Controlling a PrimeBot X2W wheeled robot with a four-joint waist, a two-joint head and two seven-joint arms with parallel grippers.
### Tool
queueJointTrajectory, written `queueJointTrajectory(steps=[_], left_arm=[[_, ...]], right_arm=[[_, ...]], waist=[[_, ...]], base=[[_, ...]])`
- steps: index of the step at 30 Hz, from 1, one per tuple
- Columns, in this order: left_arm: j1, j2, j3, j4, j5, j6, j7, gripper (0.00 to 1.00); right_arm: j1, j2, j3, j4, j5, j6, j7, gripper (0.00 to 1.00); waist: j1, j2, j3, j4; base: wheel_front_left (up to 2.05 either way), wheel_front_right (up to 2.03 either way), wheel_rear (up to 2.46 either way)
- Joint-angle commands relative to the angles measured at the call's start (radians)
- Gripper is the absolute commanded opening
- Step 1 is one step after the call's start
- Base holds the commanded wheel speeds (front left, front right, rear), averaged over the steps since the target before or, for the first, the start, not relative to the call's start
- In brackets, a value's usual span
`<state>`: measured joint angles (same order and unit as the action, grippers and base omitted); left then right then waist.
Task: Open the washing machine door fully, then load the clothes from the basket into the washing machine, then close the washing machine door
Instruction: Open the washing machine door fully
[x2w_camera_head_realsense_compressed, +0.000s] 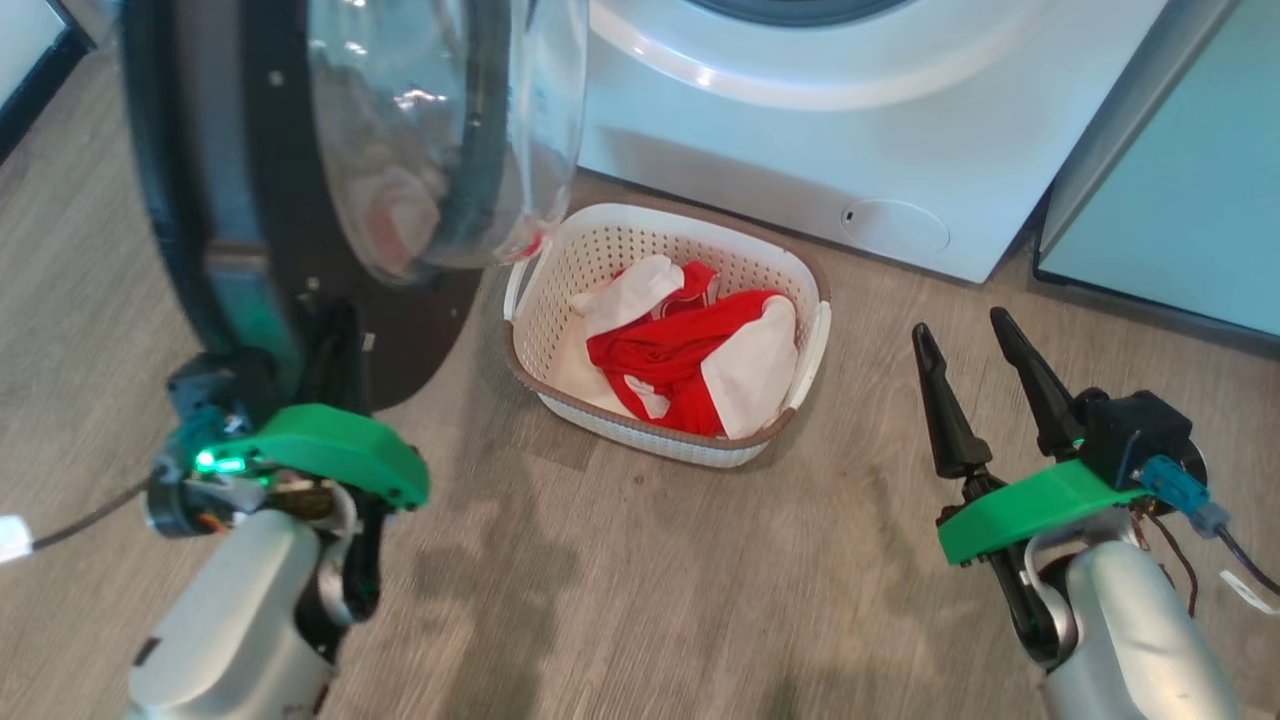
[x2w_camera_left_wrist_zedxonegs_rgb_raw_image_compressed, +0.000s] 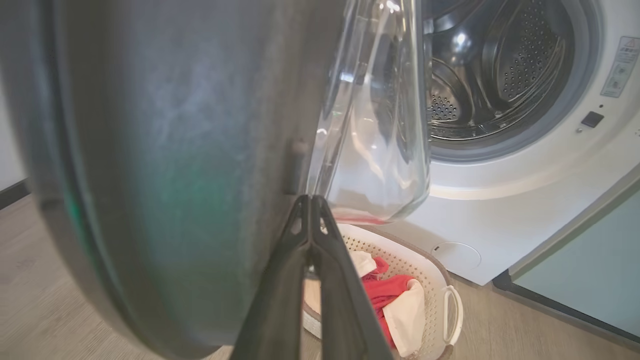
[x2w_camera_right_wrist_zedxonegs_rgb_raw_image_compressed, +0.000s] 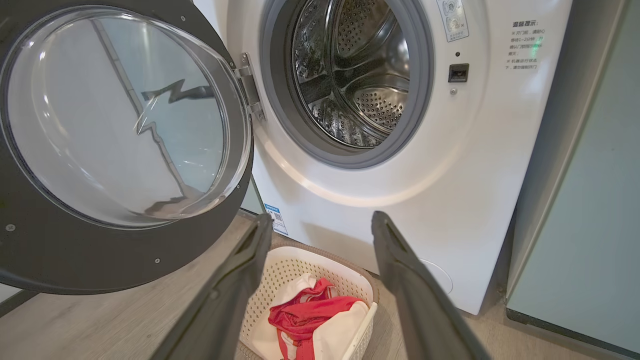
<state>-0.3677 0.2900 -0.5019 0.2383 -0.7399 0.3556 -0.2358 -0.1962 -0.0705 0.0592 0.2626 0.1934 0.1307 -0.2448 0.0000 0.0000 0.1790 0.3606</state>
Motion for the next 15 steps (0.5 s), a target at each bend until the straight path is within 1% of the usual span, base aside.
queueJointTrajectory(steps=[1,2,3,9,15], left_arm=[[-0.027,0.049,0.076,-0.015,-0.008,0.003,-0.015,0.0],[-0.028,0.06,0.098,-0.004,-0.009,-0.003,-0.018,0.0],[-0.028,0.06,0.098,-0.004,-0.009,-0.003,-0.018,0.0],[-0.047,0.074,0.176,0.039,-0.017,-0.043,-0.024,0.0],[-0.071,0.066,0.288,0.078,0.01,-0.075,-0.026,0.0]], right_arm=[[-0.047,-0.009,0.021,-0.039,-0.008,0.0,0.003,1.0],[-0.052,-0.013,0.02,-0.044,-0.008,0.0,0.006,1.0],[-0.052,-0.013,0.02,-0.044,-0.008,0.0,0.006,1.0],[-0.065,-0.023,0.013,-0.06,-0.016,0.0,0.022,1.0],[-0.084,-0.03,0.018,-0.078,-0.02,0.0,0.034,1.0]], waist=[[0.0,0.0,0.013,-0.005],[0.0,0.0,0.025,-0.007],[0.0,0.0,0.025,-0.007],[0.0,0.0,0.059,-0.009],[0.0,0.0,0.095,-0.015]], base=[[0.0,0.0,0.0],[0.0,0.0,0.0],[0.0,0.0,0.0],[0.0,0.0,0.0],[0.0,0.0,0.0]])
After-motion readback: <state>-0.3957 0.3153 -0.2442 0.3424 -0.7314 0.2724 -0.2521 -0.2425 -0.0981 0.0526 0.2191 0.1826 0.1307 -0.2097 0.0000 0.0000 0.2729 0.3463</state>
